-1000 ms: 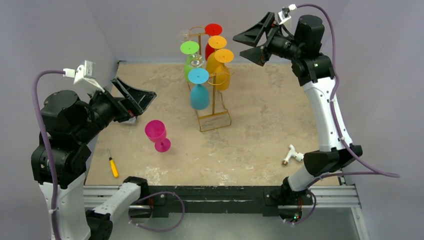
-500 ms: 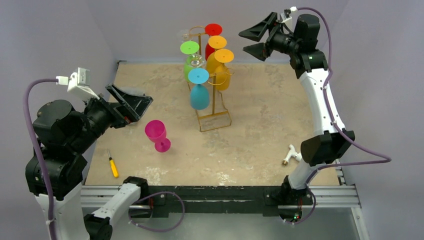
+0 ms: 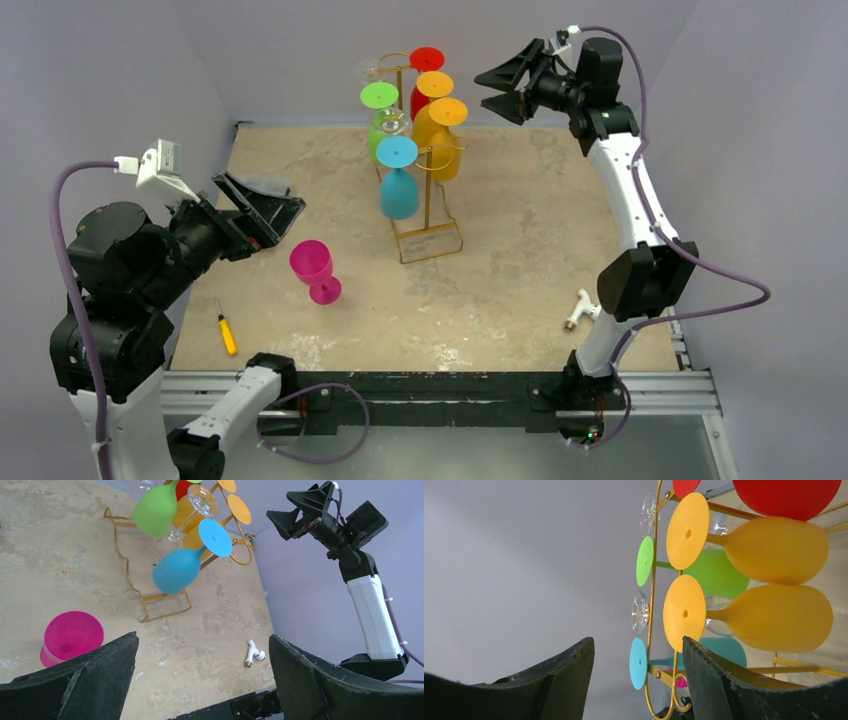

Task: Take the wine glass off the wine glass rack

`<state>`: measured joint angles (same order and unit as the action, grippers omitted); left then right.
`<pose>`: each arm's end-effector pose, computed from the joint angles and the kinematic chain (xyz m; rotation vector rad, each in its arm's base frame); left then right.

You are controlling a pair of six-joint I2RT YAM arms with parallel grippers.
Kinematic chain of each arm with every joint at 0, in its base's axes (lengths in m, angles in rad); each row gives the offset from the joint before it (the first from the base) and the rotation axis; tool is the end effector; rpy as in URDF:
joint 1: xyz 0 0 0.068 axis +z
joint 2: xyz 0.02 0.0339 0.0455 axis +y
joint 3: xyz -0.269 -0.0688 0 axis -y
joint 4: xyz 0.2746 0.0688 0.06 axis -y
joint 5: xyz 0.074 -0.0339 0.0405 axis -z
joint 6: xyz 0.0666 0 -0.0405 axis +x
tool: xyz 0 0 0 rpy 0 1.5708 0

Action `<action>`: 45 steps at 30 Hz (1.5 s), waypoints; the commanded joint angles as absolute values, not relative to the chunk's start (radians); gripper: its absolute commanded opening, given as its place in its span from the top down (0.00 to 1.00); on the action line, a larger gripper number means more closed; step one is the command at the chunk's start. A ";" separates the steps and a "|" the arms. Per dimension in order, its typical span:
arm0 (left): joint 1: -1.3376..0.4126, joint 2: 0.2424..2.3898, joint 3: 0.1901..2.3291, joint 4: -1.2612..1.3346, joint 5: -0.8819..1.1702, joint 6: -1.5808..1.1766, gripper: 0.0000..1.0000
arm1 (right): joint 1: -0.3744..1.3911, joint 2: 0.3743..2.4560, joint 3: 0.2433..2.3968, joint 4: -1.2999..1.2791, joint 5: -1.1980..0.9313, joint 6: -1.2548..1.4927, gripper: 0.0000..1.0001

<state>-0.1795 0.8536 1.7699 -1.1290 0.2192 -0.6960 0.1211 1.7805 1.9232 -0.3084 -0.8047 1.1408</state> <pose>0.0945 -0.0319 0.5413 -0.3131 1.8277 -0.8160 0.4487 0.1029 0.4552 0.3229 1.9511 1.5686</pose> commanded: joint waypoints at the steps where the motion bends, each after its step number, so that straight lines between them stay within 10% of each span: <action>1: -0.183 0.861 1.797 -1.126 0.211 -0.703 0.01 | 0.106 1.775 1.913 -0.240 -0.840 1.116 0.36; 45: -0.183 0.775 1.702 -1.102 0.190 -0.769 0.02 | 0.141 1.823 1.827 -0.131 -0.815 1.162 0.53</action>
<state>-0.1795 0.7792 1.7084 -1.1389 0.1787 -0.7502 0.1265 1.8091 1.7893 -0.1925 -0.8043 1.1427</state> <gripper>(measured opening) 0.986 0.483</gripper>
